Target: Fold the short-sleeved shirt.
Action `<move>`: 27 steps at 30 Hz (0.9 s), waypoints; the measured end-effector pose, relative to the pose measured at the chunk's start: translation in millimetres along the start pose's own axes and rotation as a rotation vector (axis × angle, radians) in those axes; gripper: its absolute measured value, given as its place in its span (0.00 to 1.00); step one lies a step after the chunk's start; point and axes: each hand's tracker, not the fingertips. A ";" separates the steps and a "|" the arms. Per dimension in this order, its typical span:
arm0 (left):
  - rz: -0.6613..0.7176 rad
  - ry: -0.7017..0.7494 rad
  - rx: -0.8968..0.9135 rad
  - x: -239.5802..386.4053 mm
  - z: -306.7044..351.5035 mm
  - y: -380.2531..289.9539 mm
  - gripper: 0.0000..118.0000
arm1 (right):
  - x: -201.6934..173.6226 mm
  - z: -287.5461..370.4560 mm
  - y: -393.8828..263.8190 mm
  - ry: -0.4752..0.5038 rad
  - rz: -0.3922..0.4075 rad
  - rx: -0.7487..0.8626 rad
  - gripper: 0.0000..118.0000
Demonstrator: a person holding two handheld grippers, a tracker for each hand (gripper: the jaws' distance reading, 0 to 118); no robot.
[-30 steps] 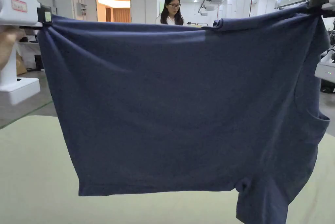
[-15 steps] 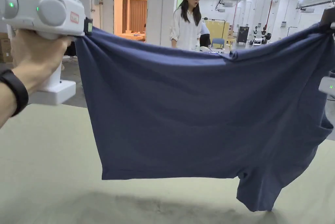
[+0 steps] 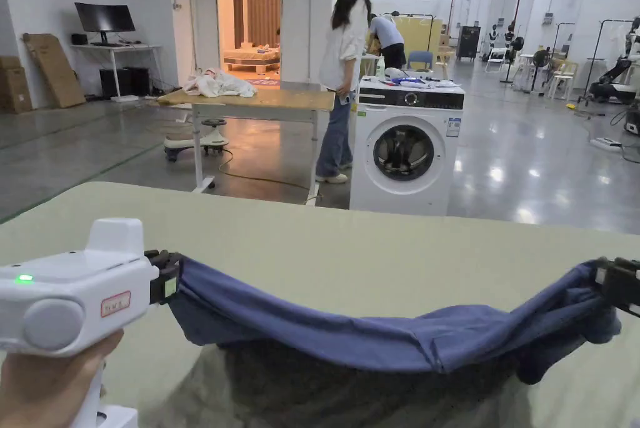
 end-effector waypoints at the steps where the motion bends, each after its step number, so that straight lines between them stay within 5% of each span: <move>1: 0.028 -0.006 0.041 -1.5 15.8 -16.7 0.00 | 4.4 11.0 -15.1 0.004 -0.007 -0.027 0.02; 12: 0.143 0.027 -0.085 -5.6 148.4 -169.2 0.00 | 37.5 167.2 -189.6 -0.032 -0.134 -0.127 0.02; 19: 0.093 0.031 -0.209 -19.7 168.6 -220.7 0.00 | 50.1 192.2 -250.5 -0.063 -0.152 -0.236 0.02; 22: 0.047 0.030 -0.229 -20.6 167.8 -236.0 0.00 | 50.3 194.4 -261.3 -0.079 -0.148 -0.280 0.23; 24: 0.051 0.050 -0.265 -22.7 168.4 -242.9 0.27 | 54.3 196.6 -267.4 -0.116 -0.153 -0.277 0.56; 26: 0.053 0.078 -0.262 -24.1 170.2 -242.3 0.70 | 55.9 205.5 -267.1 -0.129 -0.197 -0.252 0.62; 27: 0.044 0.089 -0.249 -23.3 174.6 -240.0 0.78 | 57.1 209.6 -265.7 -0.125 -0.228 -0.224 0.62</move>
